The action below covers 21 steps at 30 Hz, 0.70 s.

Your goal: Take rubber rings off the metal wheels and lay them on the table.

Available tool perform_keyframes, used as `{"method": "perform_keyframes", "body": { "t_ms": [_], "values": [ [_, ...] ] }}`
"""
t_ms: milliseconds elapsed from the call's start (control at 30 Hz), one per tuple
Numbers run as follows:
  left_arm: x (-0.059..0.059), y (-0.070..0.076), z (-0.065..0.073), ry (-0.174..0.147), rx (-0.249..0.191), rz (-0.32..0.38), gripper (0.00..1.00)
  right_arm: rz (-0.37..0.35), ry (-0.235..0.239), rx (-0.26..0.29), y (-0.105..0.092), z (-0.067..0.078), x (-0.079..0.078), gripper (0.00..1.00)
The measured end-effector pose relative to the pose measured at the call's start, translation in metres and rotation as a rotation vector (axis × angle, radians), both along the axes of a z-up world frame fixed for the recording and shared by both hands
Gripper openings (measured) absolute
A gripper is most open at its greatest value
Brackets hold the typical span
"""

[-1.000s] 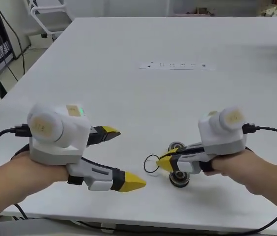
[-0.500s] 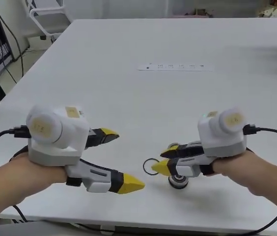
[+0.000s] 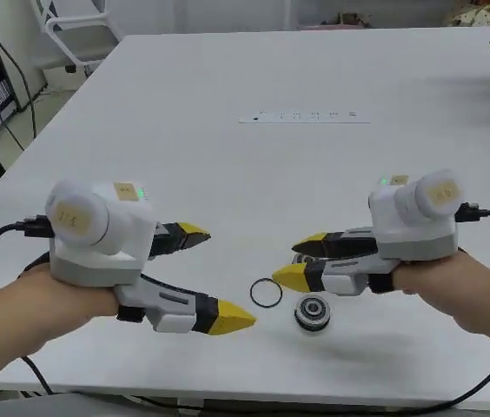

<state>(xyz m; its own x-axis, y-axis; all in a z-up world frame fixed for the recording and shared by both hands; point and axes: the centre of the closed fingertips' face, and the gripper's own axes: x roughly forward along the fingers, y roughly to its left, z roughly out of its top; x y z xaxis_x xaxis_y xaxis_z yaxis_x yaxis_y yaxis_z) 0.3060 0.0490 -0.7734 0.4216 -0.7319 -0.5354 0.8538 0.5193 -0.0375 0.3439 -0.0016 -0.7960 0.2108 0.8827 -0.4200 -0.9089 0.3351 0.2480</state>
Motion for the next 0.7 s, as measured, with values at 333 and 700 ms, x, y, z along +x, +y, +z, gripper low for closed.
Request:
{"method": "perform_keyframes", "body": {
  "t_ms": [333, 700],
  "values": [
    [0.005, -0.012, 0.004, -0.004, 0.0, -0.018, 0.78, -0.028, -0.016, 0.017, -0.023, 0.006, -0.003, 0.41],
    [0.011, -0.027, 0.0, 0.0, 0.001, -0.048, 0.74, -0.045, -0.014, 0.01, -0.04, -0.004, -0.013, 0.42]
  ]
}}
